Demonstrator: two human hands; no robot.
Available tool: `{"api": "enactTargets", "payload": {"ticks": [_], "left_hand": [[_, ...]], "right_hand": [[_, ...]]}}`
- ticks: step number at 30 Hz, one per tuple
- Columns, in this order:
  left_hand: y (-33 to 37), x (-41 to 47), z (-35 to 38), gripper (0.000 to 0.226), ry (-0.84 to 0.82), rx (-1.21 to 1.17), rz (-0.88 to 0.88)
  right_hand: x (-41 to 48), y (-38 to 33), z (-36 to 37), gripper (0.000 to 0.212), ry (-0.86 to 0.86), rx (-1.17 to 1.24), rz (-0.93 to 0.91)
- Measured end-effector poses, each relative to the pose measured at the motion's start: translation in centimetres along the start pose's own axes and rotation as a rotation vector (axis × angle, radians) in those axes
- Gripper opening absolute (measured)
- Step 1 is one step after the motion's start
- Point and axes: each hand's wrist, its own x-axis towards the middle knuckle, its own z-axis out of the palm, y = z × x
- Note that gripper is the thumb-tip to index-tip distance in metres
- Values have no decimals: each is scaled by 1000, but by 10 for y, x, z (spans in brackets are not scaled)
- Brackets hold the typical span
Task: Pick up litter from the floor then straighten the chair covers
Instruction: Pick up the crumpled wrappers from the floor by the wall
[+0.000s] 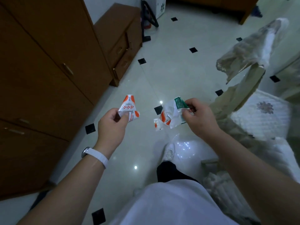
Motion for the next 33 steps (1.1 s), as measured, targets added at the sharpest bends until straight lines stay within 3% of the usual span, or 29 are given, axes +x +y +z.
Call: {"api": "enactTargets", "payload": {"ticks": [15, 23, 33], "left_hand": [[140, 197, 150, 9, -74, -4, 79], [158, 303, 189, 7, -174, -8, 95], [190, 512, 234, 16, -321, -51, 125]], "right_hand": [[240, 33, -82, 13, 117, 102, 98], [327, 39, -74, 9, 143, 53, 193], [491, 2, -64, 10, 283, -48, 299]]}}
